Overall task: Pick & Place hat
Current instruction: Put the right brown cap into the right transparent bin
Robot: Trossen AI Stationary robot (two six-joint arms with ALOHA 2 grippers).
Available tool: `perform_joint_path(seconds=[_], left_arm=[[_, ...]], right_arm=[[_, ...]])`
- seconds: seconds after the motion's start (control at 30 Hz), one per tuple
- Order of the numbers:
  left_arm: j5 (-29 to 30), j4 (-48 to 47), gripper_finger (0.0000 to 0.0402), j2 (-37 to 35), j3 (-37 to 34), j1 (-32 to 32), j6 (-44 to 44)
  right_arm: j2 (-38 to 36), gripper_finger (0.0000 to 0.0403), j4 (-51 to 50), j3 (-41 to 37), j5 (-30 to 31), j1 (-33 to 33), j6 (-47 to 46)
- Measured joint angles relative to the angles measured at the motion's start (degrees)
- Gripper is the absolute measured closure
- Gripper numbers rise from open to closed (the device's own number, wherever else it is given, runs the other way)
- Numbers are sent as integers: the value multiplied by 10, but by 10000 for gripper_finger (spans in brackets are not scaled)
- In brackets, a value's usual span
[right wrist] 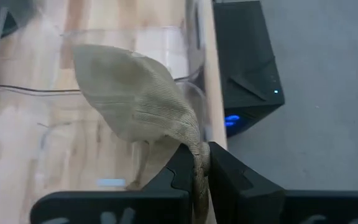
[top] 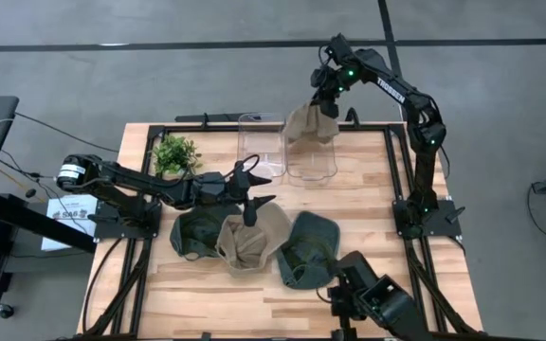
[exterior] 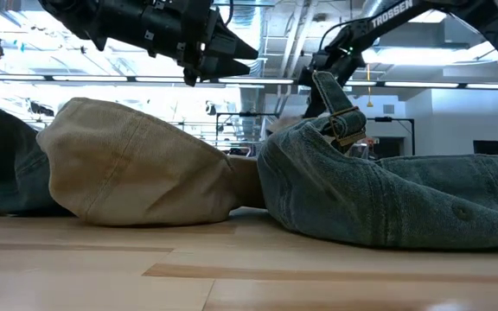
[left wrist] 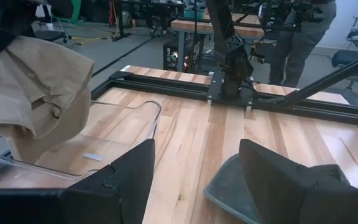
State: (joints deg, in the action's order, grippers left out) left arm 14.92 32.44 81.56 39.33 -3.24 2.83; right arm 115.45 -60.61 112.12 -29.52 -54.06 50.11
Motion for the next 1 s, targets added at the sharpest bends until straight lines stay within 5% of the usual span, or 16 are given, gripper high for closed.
perform_joint_path(seconds=[0.73, 1.0], left_arm=[[0, -2, 169, 0, 0, 8, 0], [0, -3, 169, 0, 0, 8, 0]], right_arm=[[49, 379, 105, 0, 48, -7, 26], [59, 338, 120, 0, 50, -7, 3]])
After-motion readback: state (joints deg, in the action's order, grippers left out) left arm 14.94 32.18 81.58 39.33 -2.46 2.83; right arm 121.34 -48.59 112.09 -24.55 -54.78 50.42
